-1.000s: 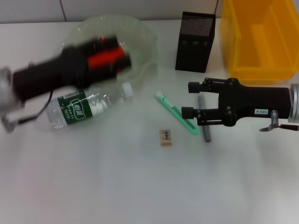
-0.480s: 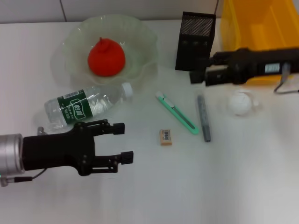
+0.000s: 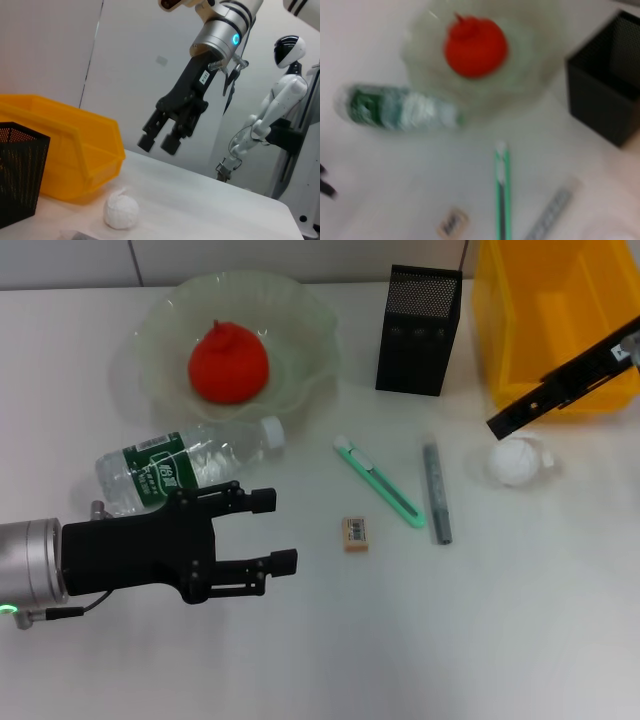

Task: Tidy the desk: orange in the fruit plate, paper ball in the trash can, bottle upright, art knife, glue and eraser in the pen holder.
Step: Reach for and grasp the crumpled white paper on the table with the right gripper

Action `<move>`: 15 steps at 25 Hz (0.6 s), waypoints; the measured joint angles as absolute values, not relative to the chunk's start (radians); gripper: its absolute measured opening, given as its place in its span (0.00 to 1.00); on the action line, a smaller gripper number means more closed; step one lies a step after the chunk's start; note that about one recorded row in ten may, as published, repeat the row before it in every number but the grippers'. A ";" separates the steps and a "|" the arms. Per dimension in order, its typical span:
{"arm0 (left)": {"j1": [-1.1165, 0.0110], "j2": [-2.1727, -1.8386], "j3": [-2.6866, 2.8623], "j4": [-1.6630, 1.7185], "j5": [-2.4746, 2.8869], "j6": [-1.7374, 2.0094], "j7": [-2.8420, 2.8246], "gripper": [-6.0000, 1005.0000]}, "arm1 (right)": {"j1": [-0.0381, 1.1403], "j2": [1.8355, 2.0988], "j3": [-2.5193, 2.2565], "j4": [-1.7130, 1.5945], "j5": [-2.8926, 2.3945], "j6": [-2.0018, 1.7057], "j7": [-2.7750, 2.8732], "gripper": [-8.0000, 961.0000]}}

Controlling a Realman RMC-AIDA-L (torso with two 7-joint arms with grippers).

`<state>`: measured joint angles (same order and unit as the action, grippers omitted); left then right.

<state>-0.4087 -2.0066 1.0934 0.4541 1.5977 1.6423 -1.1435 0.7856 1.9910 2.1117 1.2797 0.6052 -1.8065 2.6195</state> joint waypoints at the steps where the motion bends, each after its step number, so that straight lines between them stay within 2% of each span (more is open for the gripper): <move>1: -0.409 -2.007 1.093 0.454 1.597 1.642 -1.144 0.80 | 0.793 1.994 2.101 1.283 0.573 -1.813 2.631 0.72; 5: -0.410 -2.007 1.093 0.454 1.598 1.642 -1.145 0.80 | 0.801 1.999 2.041 1.284 0.474 -1.793 2.679 0.71; 8: -0.412 -2.007 1.094 0.454 1.598 1.642 -1.147 0.80 | 0.797 2.011 1.998 1.266 0.416 -1.750 2.691 0.71; 9: -0.412 -2.006 1.094 0.454 1.597 1.642 -1.148 0.80 | 0.791 2.023 1.970 1.249 0.382 -1.706 2.692 0.71; 15: -0.416 -2.008 1.094 0.454 1.600 1.633 -1.148 0.80 | 0.784 2.035 1.926 1.193 0.357 -1.605 2.682 0.71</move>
<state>-0.4156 -2.0080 1.0937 0.4541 1.6002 1.6334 -1.1479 0.7842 2.0349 1.9264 1.1932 0.3571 -1.6046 2.6825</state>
